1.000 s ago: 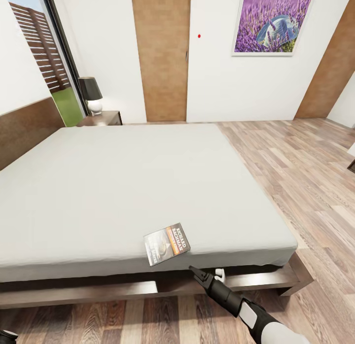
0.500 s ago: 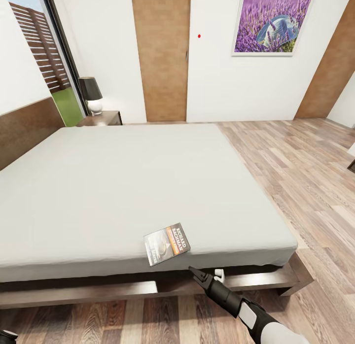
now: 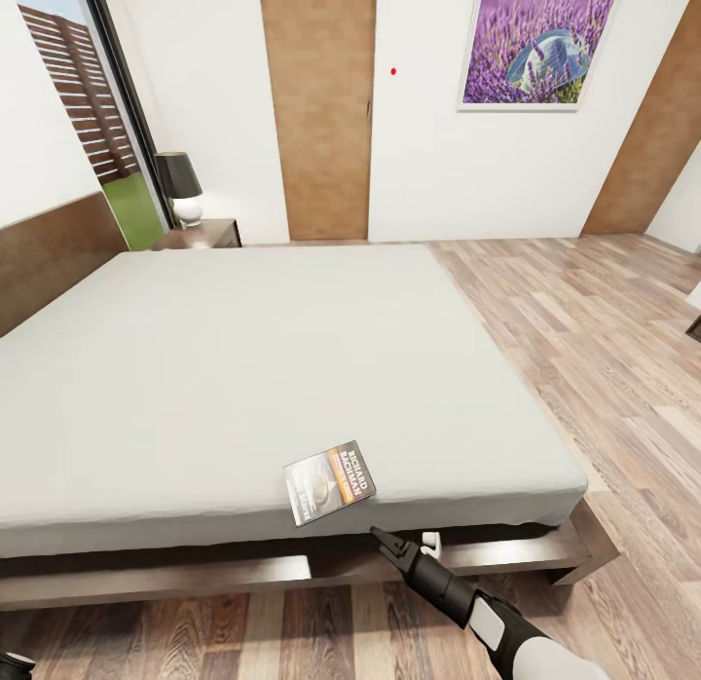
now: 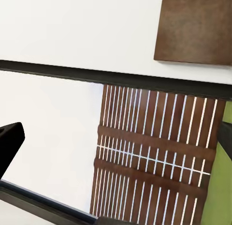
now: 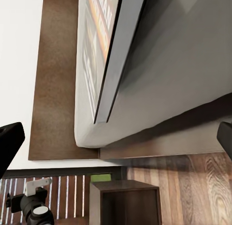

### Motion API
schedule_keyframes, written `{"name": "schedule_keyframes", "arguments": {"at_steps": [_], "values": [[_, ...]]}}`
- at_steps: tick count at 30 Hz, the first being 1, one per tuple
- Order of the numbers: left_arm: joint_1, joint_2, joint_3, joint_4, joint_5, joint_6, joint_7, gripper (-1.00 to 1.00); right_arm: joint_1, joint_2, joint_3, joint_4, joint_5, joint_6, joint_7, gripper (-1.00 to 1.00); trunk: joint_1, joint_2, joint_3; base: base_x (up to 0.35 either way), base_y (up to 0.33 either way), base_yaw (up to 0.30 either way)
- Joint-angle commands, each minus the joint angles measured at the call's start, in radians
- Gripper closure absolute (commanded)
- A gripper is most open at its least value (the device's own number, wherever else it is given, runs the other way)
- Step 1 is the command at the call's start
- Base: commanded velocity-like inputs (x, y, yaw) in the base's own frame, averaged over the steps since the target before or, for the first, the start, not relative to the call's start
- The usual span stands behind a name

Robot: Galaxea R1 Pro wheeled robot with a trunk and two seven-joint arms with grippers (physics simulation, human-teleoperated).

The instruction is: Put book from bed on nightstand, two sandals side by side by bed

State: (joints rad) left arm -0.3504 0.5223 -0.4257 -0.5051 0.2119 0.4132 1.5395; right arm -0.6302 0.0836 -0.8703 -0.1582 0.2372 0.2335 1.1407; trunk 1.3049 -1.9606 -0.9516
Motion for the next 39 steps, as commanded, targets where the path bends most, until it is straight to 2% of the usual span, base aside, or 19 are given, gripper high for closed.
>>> {"name": "schedule_keyframes", "arguments": {"at_steps": [1, 26, 39], "values": [[-0.001, 0.001, -0.008, -0.001, 0.011, 0.011, 0.007, -1.0, 0.0, 0.001, -0.009, -0.003, 0.008, 0.01, 0.004, -1.0, 0.0, 0.0, -0.001, 0.0, 0.0, 0.0], [-0.001, 0.002, -0.009, 0.0, 0.008, 0.014, 0.004, -1.0, 0.0, 0.007, -0.018, 0.007, 0.001, 0.004, -0.035, -1.0, 0.0, 0.0, -0.001, 0.0, 0.003, 0.0], [-0.001, 0.002, -0.008, 0.0, 0.008, 0.018, 0.001, -1.0, 0.0, 0.008, -0.018, 0.008, 0.001, 0.0, -0.036, -1.0, 0.0, 0.0, -0.001, -0.055, 0.131, 0.0]]}}
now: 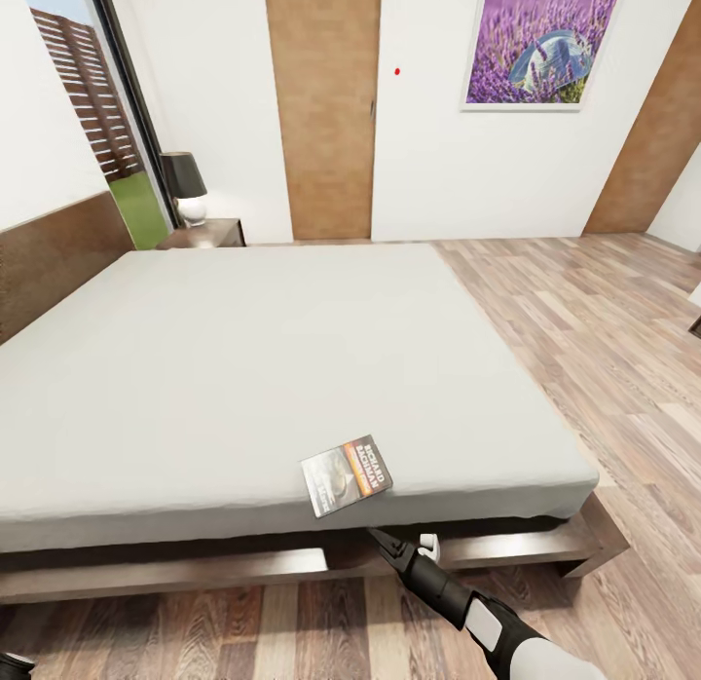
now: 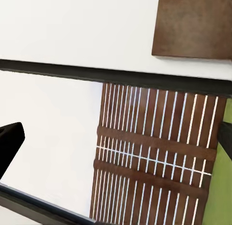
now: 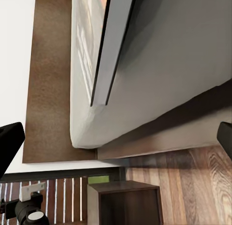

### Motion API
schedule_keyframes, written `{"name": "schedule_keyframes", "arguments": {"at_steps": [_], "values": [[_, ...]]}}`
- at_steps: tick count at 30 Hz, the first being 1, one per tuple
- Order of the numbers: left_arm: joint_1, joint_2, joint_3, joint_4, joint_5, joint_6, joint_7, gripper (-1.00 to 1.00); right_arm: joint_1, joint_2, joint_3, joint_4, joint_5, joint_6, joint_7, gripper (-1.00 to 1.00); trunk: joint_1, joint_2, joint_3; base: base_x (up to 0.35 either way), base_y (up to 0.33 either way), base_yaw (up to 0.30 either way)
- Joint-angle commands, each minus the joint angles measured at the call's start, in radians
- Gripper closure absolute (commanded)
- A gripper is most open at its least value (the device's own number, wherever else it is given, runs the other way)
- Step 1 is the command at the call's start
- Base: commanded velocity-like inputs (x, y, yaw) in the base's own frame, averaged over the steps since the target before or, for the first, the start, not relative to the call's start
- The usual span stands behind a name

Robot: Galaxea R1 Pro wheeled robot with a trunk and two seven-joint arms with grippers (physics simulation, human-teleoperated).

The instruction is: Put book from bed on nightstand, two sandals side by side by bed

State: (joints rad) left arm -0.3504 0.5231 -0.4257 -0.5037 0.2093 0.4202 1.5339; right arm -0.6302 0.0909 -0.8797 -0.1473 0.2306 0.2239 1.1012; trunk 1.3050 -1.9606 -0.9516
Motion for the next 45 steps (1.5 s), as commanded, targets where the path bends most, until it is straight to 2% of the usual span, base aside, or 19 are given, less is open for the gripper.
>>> {"name": "schedule_keyframes", "arguments": {"at_steps": [1, 22, 45], "values": [[-0.001, 0.001, -0.008, -0.001, 0.011, 0.011, 0.006, -1.0, 0.0, 0.001, -0.009, -0.003, 0.008, 0.01, 0.004, -1.0, 0.0, 0.0, -0.001, -0.025, 0.057, 0.0], [-0.001, 0.002, -0.009, -0.001, 0.01, 0.011, 0.005, -1.0, 0.0, 0.001, -0.008, -0.003, 0.009, 0.007, 0.005, -1.0, 0.0, 0.0, -0.001, -0.006, 0.083, 0.0], [-0.001, 0.002, -0.008, -0.001, 0.01, 0.012, 0.005, -1.0, 0.0, 0.001, -0.01, -0.003, 0.008, 0.002, 0.004, -1.0, 0.0, 0.0, -0.001, 0.0, 0.009, 0.0]]}}
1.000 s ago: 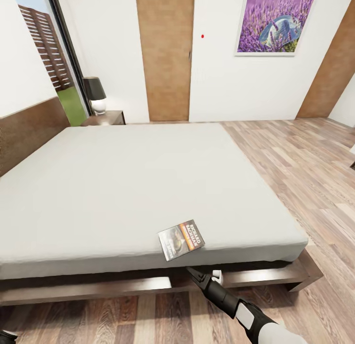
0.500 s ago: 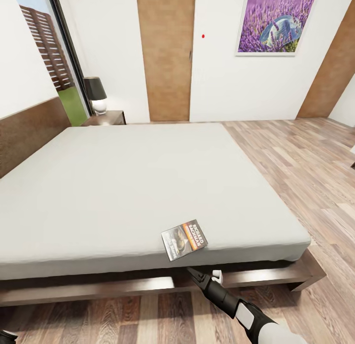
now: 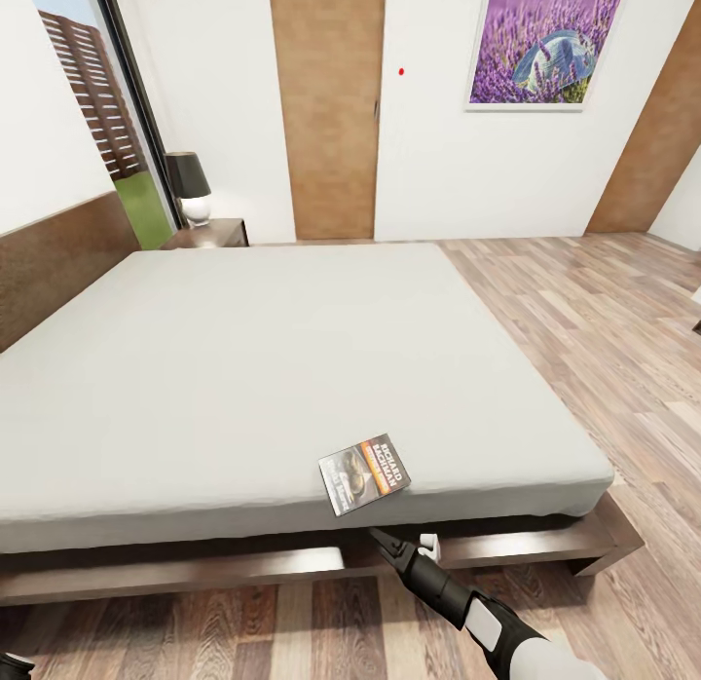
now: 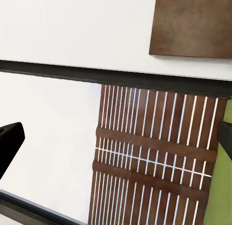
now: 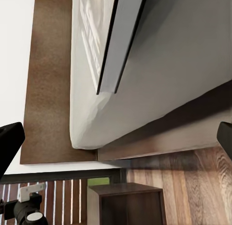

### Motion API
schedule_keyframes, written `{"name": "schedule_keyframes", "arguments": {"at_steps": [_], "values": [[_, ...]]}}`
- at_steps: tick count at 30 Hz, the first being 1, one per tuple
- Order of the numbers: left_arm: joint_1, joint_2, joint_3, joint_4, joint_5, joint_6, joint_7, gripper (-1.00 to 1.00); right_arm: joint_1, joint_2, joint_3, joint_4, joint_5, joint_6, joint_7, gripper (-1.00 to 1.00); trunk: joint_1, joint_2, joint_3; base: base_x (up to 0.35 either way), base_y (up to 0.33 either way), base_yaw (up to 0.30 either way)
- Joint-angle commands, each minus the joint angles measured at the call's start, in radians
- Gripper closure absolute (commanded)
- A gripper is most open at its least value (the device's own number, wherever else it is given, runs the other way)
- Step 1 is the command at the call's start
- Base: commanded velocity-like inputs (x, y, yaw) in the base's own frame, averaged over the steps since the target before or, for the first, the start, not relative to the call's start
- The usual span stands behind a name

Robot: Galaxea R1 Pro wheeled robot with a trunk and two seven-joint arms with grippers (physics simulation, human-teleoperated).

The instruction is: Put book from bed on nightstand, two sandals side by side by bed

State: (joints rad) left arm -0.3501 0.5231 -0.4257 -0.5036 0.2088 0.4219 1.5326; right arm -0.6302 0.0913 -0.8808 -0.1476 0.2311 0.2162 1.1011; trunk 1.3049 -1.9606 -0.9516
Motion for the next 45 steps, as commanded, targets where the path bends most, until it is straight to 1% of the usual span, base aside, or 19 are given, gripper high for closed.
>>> {"name": "schedule_keyframes", "arguments": {"at_steps": [1, 7, 12, 19, 25, 34, 45], "values": [[-0.001, 0.002, -0.008, -0.001, 0.011, 0.011, 0.007, -1.0, 0.0, 0.001, -0.009, -0.003, 0.007, 0.01, 0.003, -1.0, 0.0, 0.0, -0.001, 0.0, 0.0, 0.0], [0.0, 0.002, -0.008, 0.0, 0.011, 0.011, 0.006, -1.0, 0.0, 0.002, -0.023, -0.004, -0.004, 0.009, -0.014, -1.0, 0.0, 0.0, -0.001, 0.0, 0.0, 0.0], [0.0, 0.002, -0.009, 0.0, 0.011, 0.011, 0.006, -1.0, 0.0, 0.005, -0.041, -0.003, -0.035, 0.008, -0.024, -1.0, 0.0, 0.0, -0.001, 0.0, 0.0, 0.0], [0.0, 0.002, -0.018, 0.0, 0.011, 0.012, 0.006, -1.0, 0.0, 0.008, -0.048, -0.005, -0.051, 0.002, -0.03, -1.0, 0.0, 0.0, -0.001, 0.0, 0.0, 0.0], [0.0, 0.001, -0.03, 0.0, 0.011, 0.012, 0.005, -1.0, 0.0, 0.01, -0.055, -0.005, -0.057, -0.033, -0.055, -1.0, 0.0, 0.0, -0.001, 0.0, 0.0, 0.0], [0.0, 0.001, -0.036, 0.0, 0.011, 0.012, 0.004, -1.0, 0.0, 0.013, -0.057, -0.004, -0.059, -0.063, -0.064, -1.0, 0.0, 0.0, -0.001, 0.0, 0.008, 0.0], [0.0, 0.001, -0.037, 0.0, 0.011, 0.012, 0.002, -1.0, 0.0, 0.014, -0.058, -0.003, -0.059, -0.076, -0.068, -1.0, 0.0, 0.0, -0.001, 0.0, 0.143, 0.0]]}}
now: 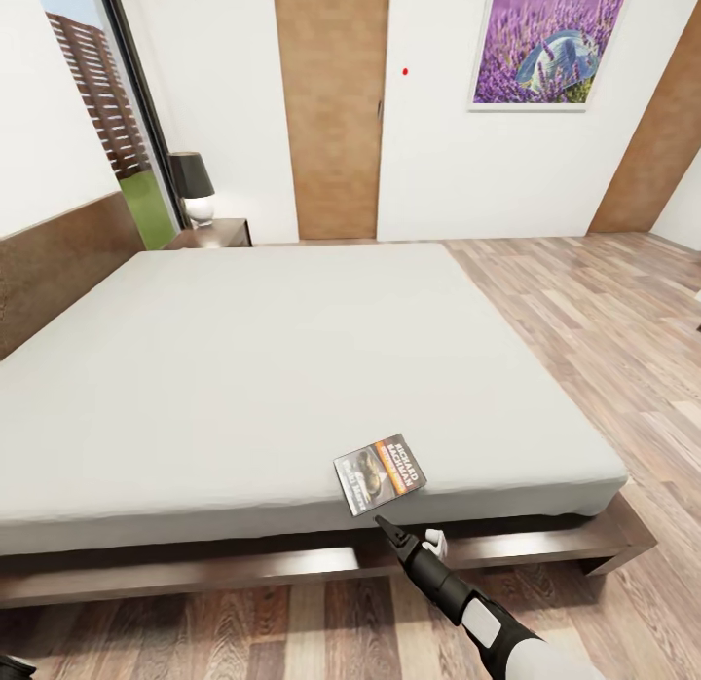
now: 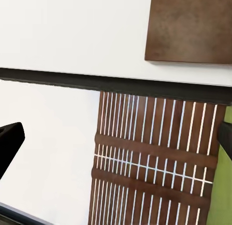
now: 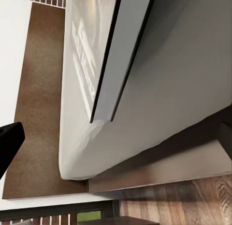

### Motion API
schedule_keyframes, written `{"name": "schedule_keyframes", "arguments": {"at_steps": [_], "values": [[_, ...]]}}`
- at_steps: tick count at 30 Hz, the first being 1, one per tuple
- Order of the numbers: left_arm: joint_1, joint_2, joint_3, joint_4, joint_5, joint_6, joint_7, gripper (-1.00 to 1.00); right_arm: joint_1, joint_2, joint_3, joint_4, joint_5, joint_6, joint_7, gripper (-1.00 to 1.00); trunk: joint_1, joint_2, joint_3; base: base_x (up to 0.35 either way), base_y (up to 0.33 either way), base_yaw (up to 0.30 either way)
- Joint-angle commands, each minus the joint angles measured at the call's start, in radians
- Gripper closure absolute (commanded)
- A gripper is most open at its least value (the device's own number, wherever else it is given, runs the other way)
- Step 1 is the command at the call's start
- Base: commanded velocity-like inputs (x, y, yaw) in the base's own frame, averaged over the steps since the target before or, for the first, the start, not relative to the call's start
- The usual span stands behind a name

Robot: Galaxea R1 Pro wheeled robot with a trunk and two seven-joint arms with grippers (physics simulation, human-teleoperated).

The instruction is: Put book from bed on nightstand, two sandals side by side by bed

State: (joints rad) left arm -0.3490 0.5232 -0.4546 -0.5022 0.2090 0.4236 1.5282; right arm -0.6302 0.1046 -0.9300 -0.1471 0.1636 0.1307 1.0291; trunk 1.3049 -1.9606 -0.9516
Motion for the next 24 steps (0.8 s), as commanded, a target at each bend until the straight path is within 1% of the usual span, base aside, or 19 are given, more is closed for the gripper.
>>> {"name": "schedule_keyframes", "arguments": {"at_steps": [1, 9, 24], "values": [[-0.001, 0.001, -0.008, -0.001, 0.01, 0.011, 0.007, -1.0, 0.0, 0.001, -0.009, -0.003, 0.008, 0.009, 0.004, -1.0, 0.0, 0.0, -0.001, 0.0, 0.119, 0.0], [-0.001, 0.001, -0.009, 0.0, 0.01, 0.01, 0.007, -1.0, 0.0, 0.001, -0.009, -0.003, 0.008, 0.008, 0.004, -1.0, 0.0, 0.0, -0.001, 0.0, 0.055, 0.0], [-0.001, 0.001, -0.009, 0.0, 0.01, 0.01, 0.007, -1.0, 0.0, 0.0, -0.008, -0.004, 0.008, 0.009, 0.009, -1.0, 0.0, 0.0, -0.001, 0.0, 0.007, 0.0]]}}
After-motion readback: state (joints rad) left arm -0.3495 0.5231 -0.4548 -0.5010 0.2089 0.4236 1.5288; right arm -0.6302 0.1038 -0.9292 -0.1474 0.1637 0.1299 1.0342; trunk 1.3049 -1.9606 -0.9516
